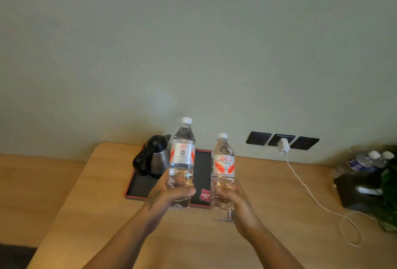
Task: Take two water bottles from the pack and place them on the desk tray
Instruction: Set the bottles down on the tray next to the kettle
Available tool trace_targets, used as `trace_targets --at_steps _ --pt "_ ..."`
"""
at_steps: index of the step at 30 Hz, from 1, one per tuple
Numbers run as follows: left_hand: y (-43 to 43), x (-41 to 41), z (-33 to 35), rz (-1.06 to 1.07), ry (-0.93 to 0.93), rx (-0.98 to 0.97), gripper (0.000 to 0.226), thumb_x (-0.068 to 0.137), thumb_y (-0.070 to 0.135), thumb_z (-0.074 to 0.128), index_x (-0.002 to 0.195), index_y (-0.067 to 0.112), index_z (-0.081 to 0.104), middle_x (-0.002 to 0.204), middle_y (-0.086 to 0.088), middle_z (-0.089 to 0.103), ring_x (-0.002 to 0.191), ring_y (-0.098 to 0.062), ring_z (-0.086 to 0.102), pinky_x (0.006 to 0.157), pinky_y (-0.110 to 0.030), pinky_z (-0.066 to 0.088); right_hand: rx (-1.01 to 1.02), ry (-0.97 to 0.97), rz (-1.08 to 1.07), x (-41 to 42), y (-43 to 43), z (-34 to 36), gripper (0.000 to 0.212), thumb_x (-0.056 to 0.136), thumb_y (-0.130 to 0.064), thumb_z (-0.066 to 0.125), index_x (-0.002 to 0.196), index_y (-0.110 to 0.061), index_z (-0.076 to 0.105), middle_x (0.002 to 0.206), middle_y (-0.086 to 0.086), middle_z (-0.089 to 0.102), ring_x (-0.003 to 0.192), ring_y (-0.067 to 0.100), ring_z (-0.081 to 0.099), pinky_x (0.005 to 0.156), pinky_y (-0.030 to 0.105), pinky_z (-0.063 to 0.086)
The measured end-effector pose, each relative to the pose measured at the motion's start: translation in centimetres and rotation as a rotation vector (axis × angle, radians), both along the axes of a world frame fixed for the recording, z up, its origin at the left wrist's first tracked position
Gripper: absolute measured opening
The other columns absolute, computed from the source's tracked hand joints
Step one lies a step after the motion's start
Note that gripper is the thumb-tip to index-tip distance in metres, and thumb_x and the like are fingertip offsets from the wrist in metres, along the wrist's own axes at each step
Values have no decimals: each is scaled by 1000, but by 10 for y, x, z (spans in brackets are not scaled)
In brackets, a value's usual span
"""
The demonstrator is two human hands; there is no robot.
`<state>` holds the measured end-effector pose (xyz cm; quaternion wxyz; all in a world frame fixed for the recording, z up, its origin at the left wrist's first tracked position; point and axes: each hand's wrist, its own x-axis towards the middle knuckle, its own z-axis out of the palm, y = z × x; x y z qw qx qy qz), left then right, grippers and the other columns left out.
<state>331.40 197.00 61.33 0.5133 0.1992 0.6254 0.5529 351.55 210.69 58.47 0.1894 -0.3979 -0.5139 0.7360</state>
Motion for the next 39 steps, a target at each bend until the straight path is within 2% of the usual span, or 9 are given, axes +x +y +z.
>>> trace_targets --at_steps 5,11,16,19,24,28,33,36,39 --pt "55 -19 8 -10 132 56 90 58 41 101 137 47 58 126 -4 80 119 -21 76 102 -46 56 130 21 38 -18 64 4 72 73 -32 89 138 -25 59 127 11 76 116 31 75 98 48 59" --pt "112 -46 -19 -136 248 37 92 71 17 100 148 37 52 134 4 75 126 -16 70 116 -51 51 262 -57 51 -44 119 -13 77 72 -12 90 139 -20 53 121 6 77 115 27 75 102 47 59" --pt "162 -55 -81 -127 366 -1 86 66 4 102 134 34 58 122 3 76 118 -20 74 109 -54 57 325 -120 93 -58 149 -53 86 78 -3 91 148 -24 46 132 2 72 123 19 71 105 40 58" --pt "185 -55 -115 -103 361 22 82 56 19 103 123 37 60 114 5 79 108 -11 77 95 -50 61 373 -148 105 -67 166 -82 83 79 0 91 145 -23 47 136 0 70 127 18 69 106 40 59" --pt "210 -61 -178 -49 273 73 101 47 16 98 136 -5 54 133 -30 69 125 -51 67 105 -77 51 432 -205 130 -85 191 -128 74 77 2 92 141 -8 57 133 5 74 122 14 73 102 29 61" --pt "216 -75 -204 -65 420 1 85 59 18 103 131 28 59 117 14 77 108 4 72 103 -60 60 445 -222 153 -102 204 -154 79 77 3 91 145 -11 53 136 6 71 125 16 71 98 24 60" --pt "224 -79 -230 -1 252 91 102 53 11 98 143 -4 54 141 -28 68 133 -49 64 110 -75 49 441 -290 143 -110 213 -182 78 74 7 91 139 -13 55 119 -17 75 116 0 71 85 11 58" --pt "224 -76 -242 22 209 127 93 56 -14 90 141 -10 53 140 -34 65 130 -51 65 109 -75 50 466 -306 130 -110 217 -200 76 71 8 92 136 -10 57 125 1 73 118 12 72 88 21 61" --pt "230 -73 -242 50 245 116 85 55 -29 90 130 2 61 135 -29 66 122 -32 71 102 -57 58 469 -321 118 -113 221 -208 79 71 6 92 138 -11 55 128 4 71 119 13 71 91 22 59"
